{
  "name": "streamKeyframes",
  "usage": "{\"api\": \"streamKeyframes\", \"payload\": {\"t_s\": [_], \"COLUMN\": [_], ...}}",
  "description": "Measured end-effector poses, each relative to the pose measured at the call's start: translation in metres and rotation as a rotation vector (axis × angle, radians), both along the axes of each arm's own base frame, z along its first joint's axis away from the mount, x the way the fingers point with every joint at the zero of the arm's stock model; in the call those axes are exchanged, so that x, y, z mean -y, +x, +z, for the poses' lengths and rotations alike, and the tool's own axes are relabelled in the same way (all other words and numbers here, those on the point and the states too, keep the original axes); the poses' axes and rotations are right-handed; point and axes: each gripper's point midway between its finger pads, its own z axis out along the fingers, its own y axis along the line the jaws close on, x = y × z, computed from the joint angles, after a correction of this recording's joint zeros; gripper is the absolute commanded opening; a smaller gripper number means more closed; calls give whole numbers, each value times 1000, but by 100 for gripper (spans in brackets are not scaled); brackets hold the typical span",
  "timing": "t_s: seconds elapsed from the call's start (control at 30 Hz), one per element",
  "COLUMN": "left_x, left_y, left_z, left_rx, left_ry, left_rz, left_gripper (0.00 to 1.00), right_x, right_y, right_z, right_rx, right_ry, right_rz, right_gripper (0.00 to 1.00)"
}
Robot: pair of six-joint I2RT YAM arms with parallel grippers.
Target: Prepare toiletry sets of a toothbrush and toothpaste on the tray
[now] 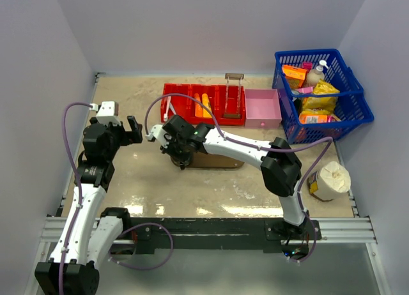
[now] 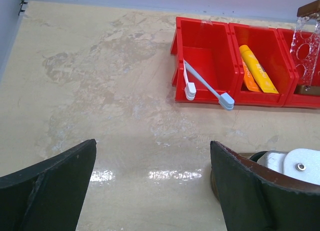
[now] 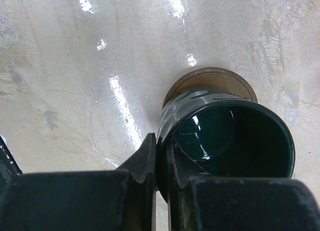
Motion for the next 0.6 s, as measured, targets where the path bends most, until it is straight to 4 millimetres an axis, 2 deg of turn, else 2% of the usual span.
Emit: {"api": "streamKeyframes", "payload": {"t_s": [0.6], "left_x": [2], "left_y": [0], "left_z": [0], "left_rx": [0], "left_ry": [-3], "left_rz": [-9], "left_gripper": [100], "right_x": [0], "right_y": [1], "right_z": [0], "right_rx": [10], "right_ry": [-4], "right_rz": [11], "right_gripper": [0]}}
